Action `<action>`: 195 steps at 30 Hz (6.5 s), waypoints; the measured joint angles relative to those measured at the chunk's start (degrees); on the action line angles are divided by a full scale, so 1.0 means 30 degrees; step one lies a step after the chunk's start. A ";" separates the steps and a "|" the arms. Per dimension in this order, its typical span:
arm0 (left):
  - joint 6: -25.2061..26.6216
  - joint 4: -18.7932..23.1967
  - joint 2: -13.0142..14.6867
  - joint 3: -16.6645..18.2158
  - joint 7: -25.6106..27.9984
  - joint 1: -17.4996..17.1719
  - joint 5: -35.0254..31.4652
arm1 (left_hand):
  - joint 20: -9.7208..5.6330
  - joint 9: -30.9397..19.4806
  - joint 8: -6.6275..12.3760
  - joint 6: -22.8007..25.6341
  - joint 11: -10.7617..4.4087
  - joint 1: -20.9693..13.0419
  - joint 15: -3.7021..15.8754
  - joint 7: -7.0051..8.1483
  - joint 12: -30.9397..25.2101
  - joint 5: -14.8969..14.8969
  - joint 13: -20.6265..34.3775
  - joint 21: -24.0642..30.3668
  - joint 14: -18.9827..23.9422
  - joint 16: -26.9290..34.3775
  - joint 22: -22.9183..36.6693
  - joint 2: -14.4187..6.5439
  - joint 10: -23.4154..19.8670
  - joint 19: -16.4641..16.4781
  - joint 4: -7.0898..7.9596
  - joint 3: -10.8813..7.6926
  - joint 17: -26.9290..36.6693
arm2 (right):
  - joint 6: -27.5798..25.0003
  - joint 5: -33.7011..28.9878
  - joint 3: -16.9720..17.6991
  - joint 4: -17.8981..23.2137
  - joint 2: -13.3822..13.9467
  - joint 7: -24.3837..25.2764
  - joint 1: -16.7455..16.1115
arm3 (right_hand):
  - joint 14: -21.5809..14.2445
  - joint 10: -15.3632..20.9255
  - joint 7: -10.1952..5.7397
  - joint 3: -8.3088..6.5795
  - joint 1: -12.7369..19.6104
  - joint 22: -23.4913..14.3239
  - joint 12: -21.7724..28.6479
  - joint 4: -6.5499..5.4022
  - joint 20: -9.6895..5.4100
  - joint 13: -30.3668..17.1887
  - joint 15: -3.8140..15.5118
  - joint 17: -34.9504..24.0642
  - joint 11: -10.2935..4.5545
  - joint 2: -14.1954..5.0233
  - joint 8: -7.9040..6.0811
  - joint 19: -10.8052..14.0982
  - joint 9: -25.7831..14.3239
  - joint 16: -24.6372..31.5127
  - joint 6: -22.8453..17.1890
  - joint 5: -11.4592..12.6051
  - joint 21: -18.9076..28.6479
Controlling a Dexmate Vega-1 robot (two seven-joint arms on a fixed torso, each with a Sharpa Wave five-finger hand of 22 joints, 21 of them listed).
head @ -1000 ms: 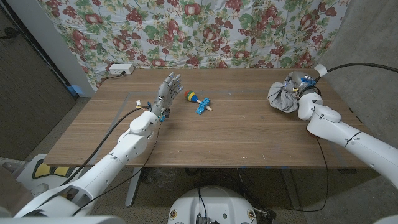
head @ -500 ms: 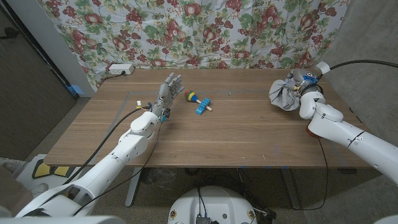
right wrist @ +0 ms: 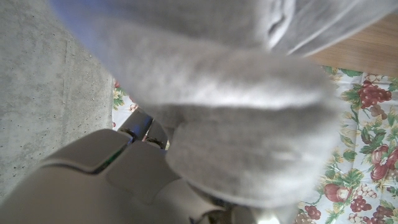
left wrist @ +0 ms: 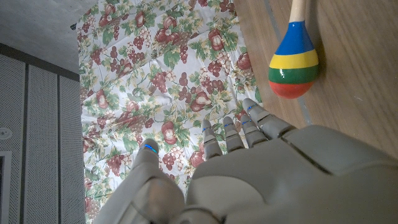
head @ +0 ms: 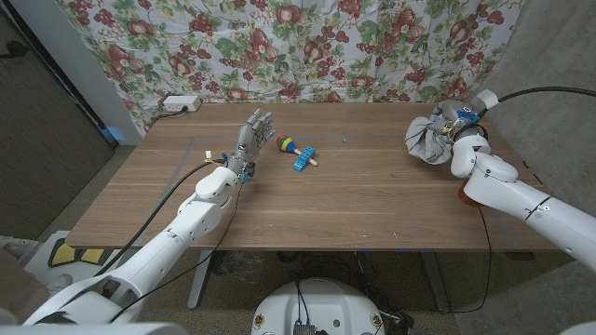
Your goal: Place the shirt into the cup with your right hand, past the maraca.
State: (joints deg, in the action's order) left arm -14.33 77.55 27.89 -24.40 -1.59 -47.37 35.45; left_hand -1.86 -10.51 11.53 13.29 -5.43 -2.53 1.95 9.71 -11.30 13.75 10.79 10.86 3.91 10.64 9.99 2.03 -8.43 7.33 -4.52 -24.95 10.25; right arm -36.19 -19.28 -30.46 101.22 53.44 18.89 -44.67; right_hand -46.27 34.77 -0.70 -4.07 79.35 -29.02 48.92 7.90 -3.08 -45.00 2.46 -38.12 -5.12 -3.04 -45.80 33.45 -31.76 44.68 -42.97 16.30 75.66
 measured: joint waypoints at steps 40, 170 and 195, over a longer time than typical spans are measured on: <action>0.0029 -0.0735 -0.0335 -0.0344 -0.0863 0.0780 0.0043 | 0.0008 0.0000 0.0000 -0.0003 0.0001 -0.0001 0.0000 0.0002 0.0000 0.0001 0.0000 0.0000 0.0004 0.0000 0.0000 0.0001 0.0001 0.0007 -0.0131 -0.0029 0.0000 | -0.1059 0.0770 0.1812 0.1953 0.1293 0.1113 -0.2201 | 0.0000 -0.0007 -0.0070 -0.0473 -0.0131 0.0994 -0.0423 0.0001 0.0003 -0.0290 0.0001 -0.0302 0.0000 -0.0130 0.0006 -0.0202 0.0040 -0.0436 0.0069 -0.0352 0.0909; -0.0100 -0.1411 -0.0795 -0.0852 -0.2022 0.1426 0.0050 | 0.0011 0.0000 0.0000 0.0139 0.0103 -0.0001 0.0000 0.0145 0.0000 -0.0091 0.0000 0.0000 0.0005 0.0000 0.0000 0.0001 -0.0101 0.0011 -0.0207 0.0050 -0.0001 | -0.5927 0.3165 0.7898 0.7605 0.4180 0.3747 -1.0388 | -0.0241 0.0648 -0.0073 -0.1339 -0.0205 0.4380 -0.1169 0.0129 0.0029 -0.0928 -0.0239 -0.0875 -0.0172 -0.0205 -0.0321 -0.0858 -0.0156 -0.0994 0.0068 -0.0890 0.3255; 0.0170 -0.0937 -0.0808 -0.1079 -0.1904 0.1441 -0.0141 | 0.0011 0.0000 0.0000 0.0139 0.0103 -0.0001 0.0000 0.0145 0.0000 -0.0092 0.0000 0.0000 0.0005 0.0000 0.0000 0.0001 -0.0101 0.0011 -0.0207 0.0050 0.0000 | -0.5986 0.2918 0.9433 0.8142 0.3857 0.3555 -1.2327 | -0.0242 0.0684 -0.0219 -0.1345 -0.0307 0.4974 -0.1329 0.0138 0.0106 -0.1070 -0.0238 -0.0983 -0.0209 -0.0306 -0.0305 -0.0983 -0.0180 -0.0975 0.0001 -0.0962 0.3547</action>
State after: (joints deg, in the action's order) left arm -13.82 74.74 25.47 -27.64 -7.30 -43.04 35.02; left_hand -1.83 -10.51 11.53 13.71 -5.12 -2.53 1.95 10.14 -11.30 13.48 10.79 10.86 3.92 10.64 9.99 2.03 -8.73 7.37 -5.14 -24.80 10.25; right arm -54.15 -10.52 -2.16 125.64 65.01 29.56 -81.66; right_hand -47.00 36.82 -1.36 -8.10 78.43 -14.09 44.93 8.32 -2.76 -48.21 1.75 -41.06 -5.74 -3.96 -46.72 30.50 -32.30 41.76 -42.97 13.41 86.30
